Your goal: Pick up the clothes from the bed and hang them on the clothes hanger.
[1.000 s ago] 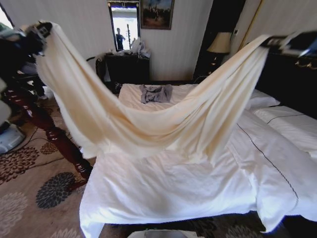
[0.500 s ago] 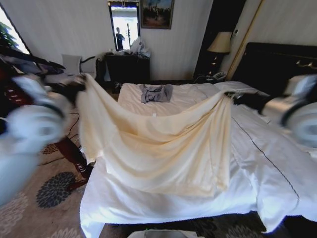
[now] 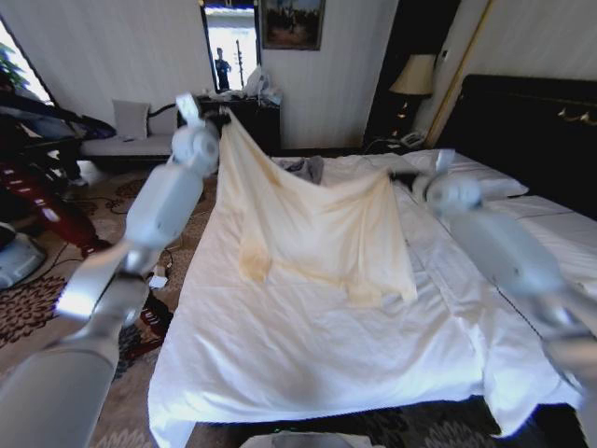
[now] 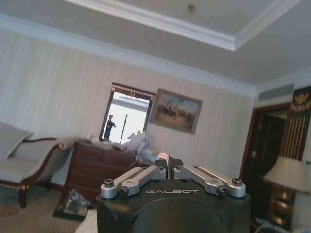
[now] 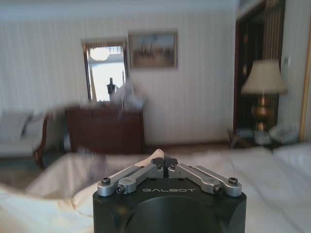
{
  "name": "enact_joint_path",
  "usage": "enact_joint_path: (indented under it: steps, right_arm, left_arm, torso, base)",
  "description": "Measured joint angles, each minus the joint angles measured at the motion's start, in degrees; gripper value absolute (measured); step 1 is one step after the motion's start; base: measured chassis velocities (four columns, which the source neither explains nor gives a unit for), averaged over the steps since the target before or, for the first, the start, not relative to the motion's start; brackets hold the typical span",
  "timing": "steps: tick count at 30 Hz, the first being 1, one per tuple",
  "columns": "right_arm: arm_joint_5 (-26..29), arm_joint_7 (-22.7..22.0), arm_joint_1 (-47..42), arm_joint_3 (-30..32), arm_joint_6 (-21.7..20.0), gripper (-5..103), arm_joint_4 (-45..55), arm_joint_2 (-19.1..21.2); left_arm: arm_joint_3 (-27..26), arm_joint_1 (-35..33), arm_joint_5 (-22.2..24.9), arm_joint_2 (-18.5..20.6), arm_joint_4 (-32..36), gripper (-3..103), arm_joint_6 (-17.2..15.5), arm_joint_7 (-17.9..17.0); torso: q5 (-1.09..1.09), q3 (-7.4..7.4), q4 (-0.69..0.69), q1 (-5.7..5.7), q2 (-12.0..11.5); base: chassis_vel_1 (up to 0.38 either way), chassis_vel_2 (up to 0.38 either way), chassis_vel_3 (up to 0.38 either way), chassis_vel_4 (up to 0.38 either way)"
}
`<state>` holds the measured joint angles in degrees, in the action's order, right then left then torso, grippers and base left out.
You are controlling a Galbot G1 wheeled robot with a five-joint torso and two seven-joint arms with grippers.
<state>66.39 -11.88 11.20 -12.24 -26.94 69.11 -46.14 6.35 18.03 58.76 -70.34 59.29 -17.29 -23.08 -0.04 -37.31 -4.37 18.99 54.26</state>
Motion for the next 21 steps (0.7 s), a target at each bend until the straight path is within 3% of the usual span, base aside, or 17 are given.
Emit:
enact_joint_path:
  steps: [2, 6, 10, 11, 15, 17, 18, 20, 21]
  right_arm:
    - [0.7, 0.5, 4.7, -0.9, 0.4, 0, -2.5, -1.0]
    - [2.0, 0.5, 6.1, -0.9, 0.4, 0, -1.6, -0.1]
    - [6.8, -2.4, 1.2, 4.6, -2.5, 0, 9.6, 5.6]
    - [6.8, -2.4, 1.2, 4.6, -2.5, 0, 9.6, 5.6]
    - [14.7, -5.9, -10.0, 16.9, -7.6, 0, 25.9, 17.4]
    - [15.5, -6.1, -11.2, 18.1, -8.0, 0, 27.4, 18.6]
    - [18.6, -6.7, -15.6, 24.0, -9.5, 0, 33.5, 24.0]
    - [22.9, -8.4, -18.4, 29.0, -11.2, 0, 38.3, 28.5]
    - [22.9, -8.4, -18.4, 29.0, -11.2, 0, 38.3, 28.5]
  left_arm:
    - [-0.6, 0.9, 0.5, 0.5, -0.1, 1, 0.0, -0.3]
    - [-1.4, -0.6, 2.1, 3.3, 4.0, 1, -0.7, -1.8]
    - [-3.9, -8.8, 7.5, 12.5, 22.4, 1, -3.1, -6.2]
    - [-3.9, -8.8, 7.5, 12.5, 22.4, 1, -3.1, -6.2]
    - [-9.2, -16.4, 15.3, 24.9, 40.9, 1, -5.6, -11.1]
    - [-9.7, -16.6, 16.2, 25.8, 42.3, 1, -5.8, -11.6]
    - [-11.9, -17.8, 19.8, 29.9, 48.3, 1, -7.0, -13.4]
    - [-14.8, -19.6, 23.6, 34.0, 53.6, 1, -8.6, -15.1]
    - [-14.8, -19.6, 23.6, 34.0, 53.6, 1, -8.6, -15.1]
  torso:
    - [0.01, 0.01, -0.07, -0.01, 0.0]
    - [0.05, 0.01, -0.09, -0.01, 0.0]
    - [0.03, 0.0, -0.04, 0.0, 0.0]
    - [0.03, 0.0, -0.04, 0.0, 0.0]
    - [0.03, 0.02, -0.04, -0.03, 0.0]
    - [0.06, 0.02, -0.04, -0.03, 0.0]
    - [0.08, 0.03, -0.1, -0.04, 0.0]
    - [0.05, 0.05, -0.13, -0.05, 0.0]
    - [0.05, 0.05, -0.13, -0.05, 0.0]
  base:
    - [0.0, 0.0, 0.0, 0.0]
    - [0.0, 0.0, 0.0, 0.0]
    - [0.0, 0.0, 0.0, 0.0]
    - [0.0, 0.0, 0.0, 0.0]
    - [0.0, 0.0, 0.0, 0.0]
    - [0.0, 0.0, 0.0, 0.0]
    - [0.0, 0.0, 0.0, 0.0]
    - [0.0, 0.0, 0.0, 0.0]
    - [0.0, 0.0, 0.0, 0.0]
